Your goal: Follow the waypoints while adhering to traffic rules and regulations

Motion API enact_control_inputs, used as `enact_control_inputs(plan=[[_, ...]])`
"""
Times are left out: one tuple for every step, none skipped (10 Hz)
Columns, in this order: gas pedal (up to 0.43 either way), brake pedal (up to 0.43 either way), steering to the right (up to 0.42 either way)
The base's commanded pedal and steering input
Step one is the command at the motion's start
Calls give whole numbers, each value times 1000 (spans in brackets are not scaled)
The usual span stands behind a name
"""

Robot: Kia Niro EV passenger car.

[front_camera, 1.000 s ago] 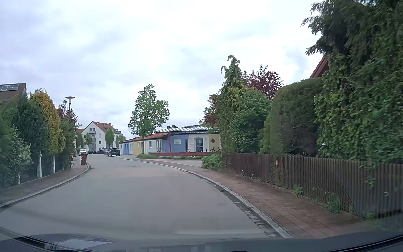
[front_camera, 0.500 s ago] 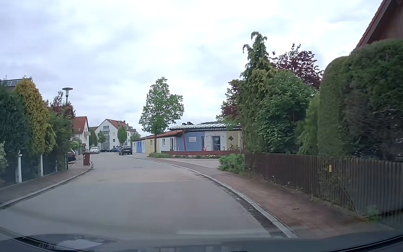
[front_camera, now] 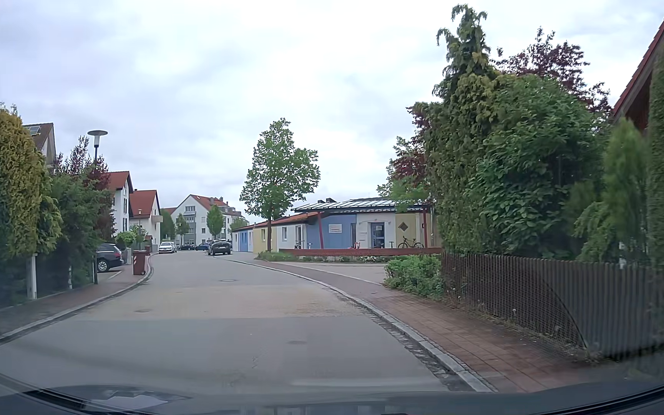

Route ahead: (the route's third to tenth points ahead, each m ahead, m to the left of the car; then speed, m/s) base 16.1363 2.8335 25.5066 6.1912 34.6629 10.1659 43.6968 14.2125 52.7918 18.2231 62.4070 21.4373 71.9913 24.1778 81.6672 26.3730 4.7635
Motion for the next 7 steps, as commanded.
enact_control_inputs(plan=[[0,195,-70],[0,201,-70],[0,220,-71],[0,232,-72],[0,238,-74],[0,250,-74],[0,256,-73]])
